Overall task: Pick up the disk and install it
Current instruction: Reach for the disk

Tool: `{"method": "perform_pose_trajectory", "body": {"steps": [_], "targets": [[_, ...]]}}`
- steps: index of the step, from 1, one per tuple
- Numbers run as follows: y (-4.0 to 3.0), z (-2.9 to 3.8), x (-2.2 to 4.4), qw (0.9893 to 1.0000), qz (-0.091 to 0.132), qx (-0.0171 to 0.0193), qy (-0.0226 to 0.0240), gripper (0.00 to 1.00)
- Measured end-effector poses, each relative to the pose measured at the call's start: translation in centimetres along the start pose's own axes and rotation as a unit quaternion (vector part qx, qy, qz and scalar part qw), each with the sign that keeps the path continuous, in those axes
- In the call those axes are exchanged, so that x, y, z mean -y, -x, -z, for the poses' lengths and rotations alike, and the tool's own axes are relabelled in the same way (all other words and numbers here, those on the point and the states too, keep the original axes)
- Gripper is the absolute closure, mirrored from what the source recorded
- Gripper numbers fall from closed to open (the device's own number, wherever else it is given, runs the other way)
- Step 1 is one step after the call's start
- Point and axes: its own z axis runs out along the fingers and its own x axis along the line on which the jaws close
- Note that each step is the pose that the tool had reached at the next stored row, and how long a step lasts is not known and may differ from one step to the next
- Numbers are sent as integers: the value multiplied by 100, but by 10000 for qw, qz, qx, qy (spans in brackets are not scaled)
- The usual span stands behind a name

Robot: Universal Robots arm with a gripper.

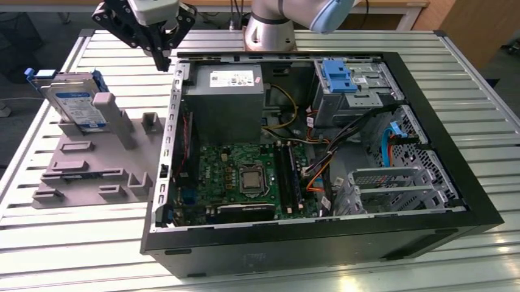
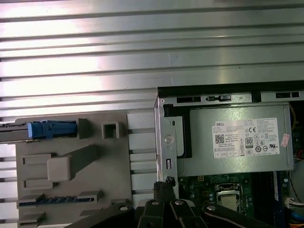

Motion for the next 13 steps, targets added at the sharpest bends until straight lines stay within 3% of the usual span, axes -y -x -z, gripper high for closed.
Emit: {"method": "perform_pose_trajectory", "body": {"steps": [13], "targets": [[-51,-6,-31,10000,1,0,0,89]]}}
